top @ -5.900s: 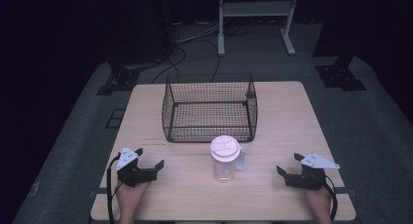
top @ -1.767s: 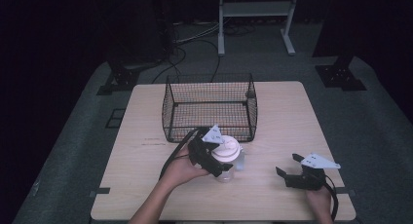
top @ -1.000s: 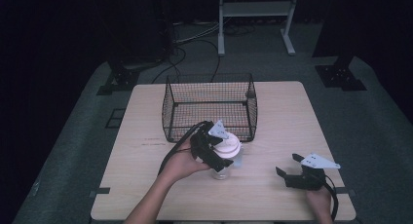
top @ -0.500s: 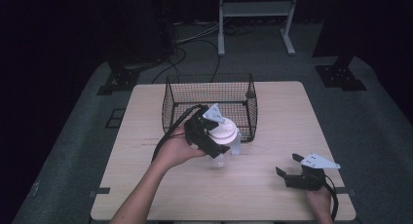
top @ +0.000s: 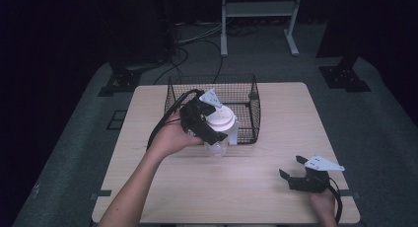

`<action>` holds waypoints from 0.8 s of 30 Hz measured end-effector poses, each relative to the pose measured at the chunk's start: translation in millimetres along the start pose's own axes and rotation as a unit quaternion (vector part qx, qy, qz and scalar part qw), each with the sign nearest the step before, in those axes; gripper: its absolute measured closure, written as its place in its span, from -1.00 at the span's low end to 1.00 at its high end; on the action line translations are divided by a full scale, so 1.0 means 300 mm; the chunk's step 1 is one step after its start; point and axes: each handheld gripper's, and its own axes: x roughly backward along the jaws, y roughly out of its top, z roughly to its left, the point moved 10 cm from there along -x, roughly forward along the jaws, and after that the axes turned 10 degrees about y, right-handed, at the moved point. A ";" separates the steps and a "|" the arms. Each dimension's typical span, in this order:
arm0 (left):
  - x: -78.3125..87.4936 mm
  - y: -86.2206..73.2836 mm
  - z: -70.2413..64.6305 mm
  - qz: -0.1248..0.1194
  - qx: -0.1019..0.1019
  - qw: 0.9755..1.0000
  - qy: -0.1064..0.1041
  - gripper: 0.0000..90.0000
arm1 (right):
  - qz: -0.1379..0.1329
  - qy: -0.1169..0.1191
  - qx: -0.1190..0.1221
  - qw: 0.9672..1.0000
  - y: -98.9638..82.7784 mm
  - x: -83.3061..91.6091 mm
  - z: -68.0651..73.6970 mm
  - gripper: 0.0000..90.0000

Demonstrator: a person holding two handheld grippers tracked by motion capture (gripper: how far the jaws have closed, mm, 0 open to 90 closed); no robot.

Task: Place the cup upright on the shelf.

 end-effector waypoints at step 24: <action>0.103 0.228 0.169 -0.006 0.006 1.000 0.030 -0.88 | 0.000 0.002 -0.002 1.000 0.000 -0.001 0.000 -0.71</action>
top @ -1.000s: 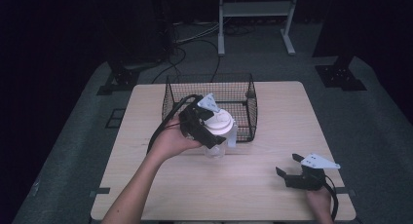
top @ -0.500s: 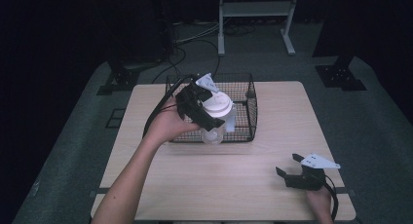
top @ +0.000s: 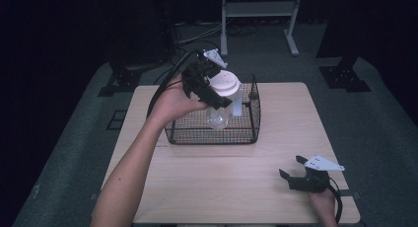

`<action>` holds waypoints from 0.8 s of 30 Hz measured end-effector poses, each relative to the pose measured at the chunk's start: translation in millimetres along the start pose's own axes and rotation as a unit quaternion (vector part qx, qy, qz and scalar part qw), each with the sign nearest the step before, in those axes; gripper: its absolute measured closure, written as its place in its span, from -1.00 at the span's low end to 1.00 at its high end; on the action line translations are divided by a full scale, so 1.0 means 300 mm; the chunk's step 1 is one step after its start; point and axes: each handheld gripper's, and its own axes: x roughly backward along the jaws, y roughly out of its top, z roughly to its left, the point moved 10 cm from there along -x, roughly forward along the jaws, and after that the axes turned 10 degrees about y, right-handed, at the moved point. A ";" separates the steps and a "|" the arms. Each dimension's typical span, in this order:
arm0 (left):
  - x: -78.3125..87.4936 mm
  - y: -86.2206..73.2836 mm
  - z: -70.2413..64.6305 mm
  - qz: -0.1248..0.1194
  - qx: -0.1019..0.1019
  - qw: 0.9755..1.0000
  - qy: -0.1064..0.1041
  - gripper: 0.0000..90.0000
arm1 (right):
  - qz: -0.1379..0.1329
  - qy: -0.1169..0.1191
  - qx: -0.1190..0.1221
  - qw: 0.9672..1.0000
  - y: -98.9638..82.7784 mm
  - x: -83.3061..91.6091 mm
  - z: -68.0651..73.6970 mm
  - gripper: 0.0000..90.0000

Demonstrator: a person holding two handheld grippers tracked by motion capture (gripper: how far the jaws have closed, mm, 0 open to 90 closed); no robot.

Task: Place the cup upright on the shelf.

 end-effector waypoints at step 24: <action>-0.196 0.038 0.176 0.046 0.061 0.996 0.038 -0.89 | -0.003 0.001 -0.006 1.000 0.004 -0.001 -0.007 -0.71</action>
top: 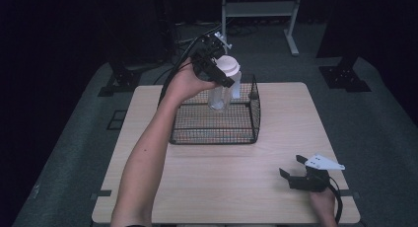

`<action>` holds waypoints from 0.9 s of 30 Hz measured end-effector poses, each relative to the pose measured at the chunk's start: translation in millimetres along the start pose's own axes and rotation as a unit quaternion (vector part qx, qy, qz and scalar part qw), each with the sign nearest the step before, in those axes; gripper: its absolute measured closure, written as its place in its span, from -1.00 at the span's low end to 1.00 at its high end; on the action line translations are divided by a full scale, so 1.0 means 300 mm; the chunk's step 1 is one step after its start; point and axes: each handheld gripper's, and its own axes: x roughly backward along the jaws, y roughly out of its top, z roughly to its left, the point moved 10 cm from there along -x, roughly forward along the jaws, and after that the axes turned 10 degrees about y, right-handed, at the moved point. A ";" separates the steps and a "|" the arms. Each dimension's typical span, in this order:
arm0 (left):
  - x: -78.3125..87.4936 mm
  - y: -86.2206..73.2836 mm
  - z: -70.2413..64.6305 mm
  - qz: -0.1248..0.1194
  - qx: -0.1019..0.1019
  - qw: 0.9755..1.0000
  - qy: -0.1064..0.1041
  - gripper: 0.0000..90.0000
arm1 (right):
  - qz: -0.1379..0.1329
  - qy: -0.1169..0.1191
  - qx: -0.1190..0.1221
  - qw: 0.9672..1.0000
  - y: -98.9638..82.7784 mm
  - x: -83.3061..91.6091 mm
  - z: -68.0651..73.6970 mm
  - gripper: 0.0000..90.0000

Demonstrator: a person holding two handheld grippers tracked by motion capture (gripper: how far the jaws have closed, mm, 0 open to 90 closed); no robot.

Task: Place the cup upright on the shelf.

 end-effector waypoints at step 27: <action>-0.247 -0.120 0.027 0.048 0.048 0.998 0.003 -0.89 | -0.006 -0.001 -0.001 1.000 0.003 0.000 -0.002 -0.71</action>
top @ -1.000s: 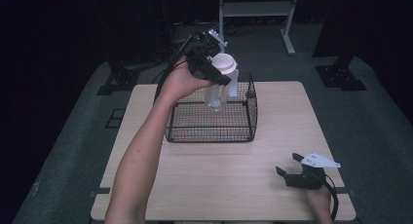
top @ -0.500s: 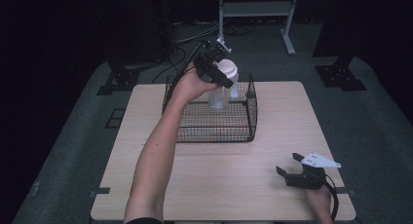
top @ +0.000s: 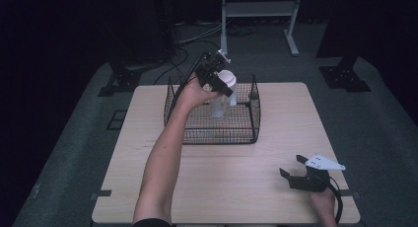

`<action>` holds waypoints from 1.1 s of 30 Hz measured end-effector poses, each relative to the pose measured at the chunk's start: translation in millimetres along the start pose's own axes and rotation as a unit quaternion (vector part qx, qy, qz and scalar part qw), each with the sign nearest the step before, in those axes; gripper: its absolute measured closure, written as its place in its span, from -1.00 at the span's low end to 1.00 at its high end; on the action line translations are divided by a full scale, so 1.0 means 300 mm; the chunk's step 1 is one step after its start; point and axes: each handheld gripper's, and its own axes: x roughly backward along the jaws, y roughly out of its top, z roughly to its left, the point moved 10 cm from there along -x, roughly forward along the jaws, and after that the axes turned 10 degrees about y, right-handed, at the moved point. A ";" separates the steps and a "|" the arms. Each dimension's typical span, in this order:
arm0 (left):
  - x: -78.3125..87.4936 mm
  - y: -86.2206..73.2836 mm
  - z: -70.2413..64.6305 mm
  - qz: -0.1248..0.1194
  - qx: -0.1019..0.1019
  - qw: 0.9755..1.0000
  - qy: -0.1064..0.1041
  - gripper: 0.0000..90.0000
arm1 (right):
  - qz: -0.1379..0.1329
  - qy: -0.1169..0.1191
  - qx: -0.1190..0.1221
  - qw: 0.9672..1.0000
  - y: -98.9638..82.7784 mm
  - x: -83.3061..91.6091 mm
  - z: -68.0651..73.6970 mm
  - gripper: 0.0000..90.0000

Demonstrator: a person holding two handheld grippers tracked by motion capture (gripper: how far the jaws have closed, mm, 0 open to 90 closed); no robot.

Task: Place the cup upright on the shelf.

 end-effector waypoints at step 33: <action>-0.204 -0.089 -0.056 0.025 0.008 1.000 0.005 -0.89 | 0.001 0.002 0.000 1.000 -0.002 0.002 0.003 -0.71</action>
